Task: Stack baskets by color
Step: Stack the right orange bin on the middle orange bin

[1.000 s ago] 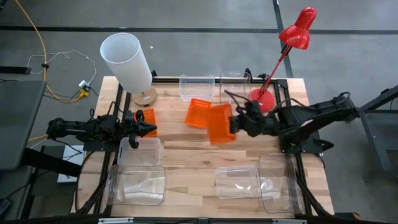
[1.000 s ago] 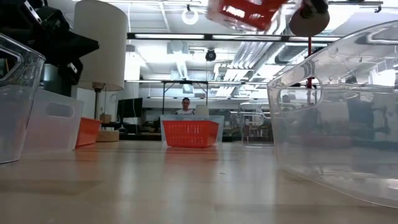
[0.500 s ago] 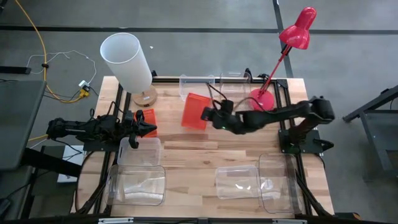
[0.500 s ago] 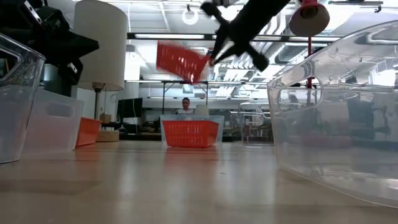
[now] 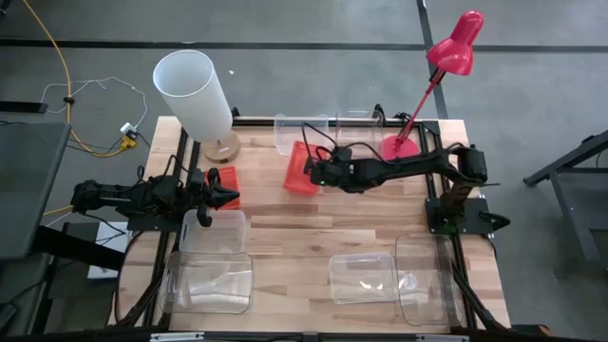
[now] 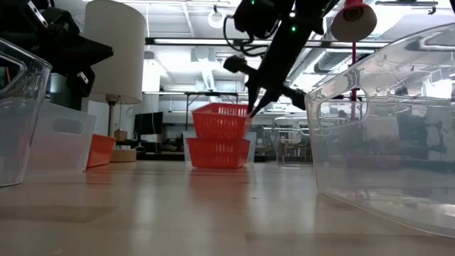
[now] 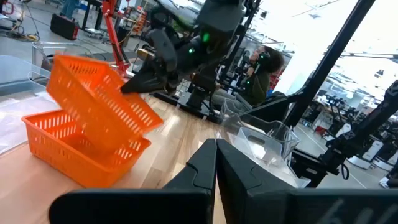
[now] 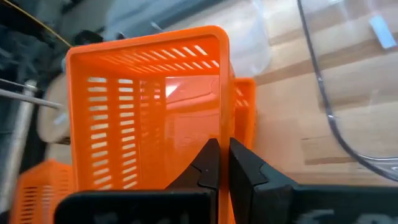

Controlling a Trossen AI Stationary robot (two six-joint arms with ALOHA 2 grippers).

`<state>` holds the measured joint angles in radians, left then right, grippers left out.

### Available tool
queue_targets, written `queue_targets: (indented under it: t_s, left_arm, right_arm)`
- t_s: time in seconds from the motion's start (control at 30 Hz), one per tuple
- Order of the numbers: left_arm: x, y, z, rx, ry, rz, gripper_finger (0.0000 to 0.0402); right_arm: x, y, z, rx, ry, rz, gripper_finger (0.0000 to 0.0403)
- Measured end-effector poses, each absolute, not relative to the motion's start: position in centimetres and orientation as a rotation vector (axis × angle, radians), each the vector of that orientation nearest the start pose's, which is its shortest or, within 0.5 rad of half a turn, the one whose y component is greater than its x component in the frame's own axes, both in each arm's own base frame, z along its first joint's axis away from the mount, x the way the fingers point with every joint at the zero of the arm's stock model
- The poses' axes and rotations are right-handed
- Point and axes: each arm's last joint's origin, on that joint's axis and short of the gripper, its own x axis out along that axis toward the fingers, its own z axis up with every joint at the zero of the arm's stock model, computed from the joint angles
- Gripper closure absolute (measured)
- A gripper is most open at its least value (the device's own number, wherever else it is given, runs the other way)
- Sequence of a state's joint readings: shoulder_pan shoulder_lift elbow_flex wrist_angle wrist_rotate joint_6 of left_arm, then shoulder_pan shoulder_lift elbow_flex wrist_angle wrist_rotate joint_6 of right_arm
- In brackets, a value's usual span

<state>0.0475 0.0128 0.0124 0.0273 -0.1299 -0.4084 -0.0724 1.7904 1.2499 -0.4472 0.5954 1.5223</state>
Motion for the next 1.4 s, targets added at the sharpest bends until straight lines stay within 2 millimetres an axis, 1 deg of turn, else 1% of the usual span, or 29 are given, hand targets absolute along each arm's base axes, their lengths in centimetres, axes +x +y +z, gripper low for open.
queue_targets:
  t_s: [0.17, 0.37, 0.5, 0.73, 0.97, 1.13, 1.23, 1.3, 1.4]
  left_arm:
    - [9.7, 0.8, 16.9, -0.408, -0.063, 0.170, 0.0402]
    - [9.7, 0.8, 16.9, -0.408, -0.063, 0.169, 0.0401]
    - [9.7, 0.8, 16.9, -0.408, -0.063, 0.170, 0.0401]
    - [9.7, 0.8, 16.9, -0.408, -0.063, 0.169, 0.0401]
    - [9.7, 0.8, 17.0, -0.408, -0.064, 0.170, 0.0402]
    - [9.7, 0.8, 17.0, -0.408, -0.064, 0.170, 0.0401]
    - [9.7, 0.8, 17.0, -0.408, -0.063, 0.170, 0.0402]
    - [9.7, 0.8, 17.0, -0.408, -0.063, 0.170, 0.0402]
    - [9.7, 0.8, 16.9, -0.408, -0.063, 0.169, 0.0401]
  right_arm:
    - [36.7, -4.1, 21.0, 1.081, 0.301, -1.165, 0.0403]
    - [36.7, -4.3, 20.9, 0.986, 0.466, -1.073, 0.0403]
    - [36.7, -4.2, 20.8, 0.921, 0.522, -1.035, 0.0403]
    - [36.6, -4.2, 20.7, 0.871, 0.582, -0.998, 0.0403]
    - [36.6, -4.0, 20.7, 0.817, 0.669, -0.906, 0.0399]
    - [36.6, -4.0, 20.7, 0.783, 0.693, -0.881, 0.0385]
    - [36.6, -4.3, 20.7, 0.779, 0.711, -0.863, 0.0369]
    - [36.6, -4.6, 20.6, 0.803, 0.725, -0.845, 0.0349]
    - [36.6, -5.2, 20.6, 0.840, 0.747, -0.815, 0.0308]
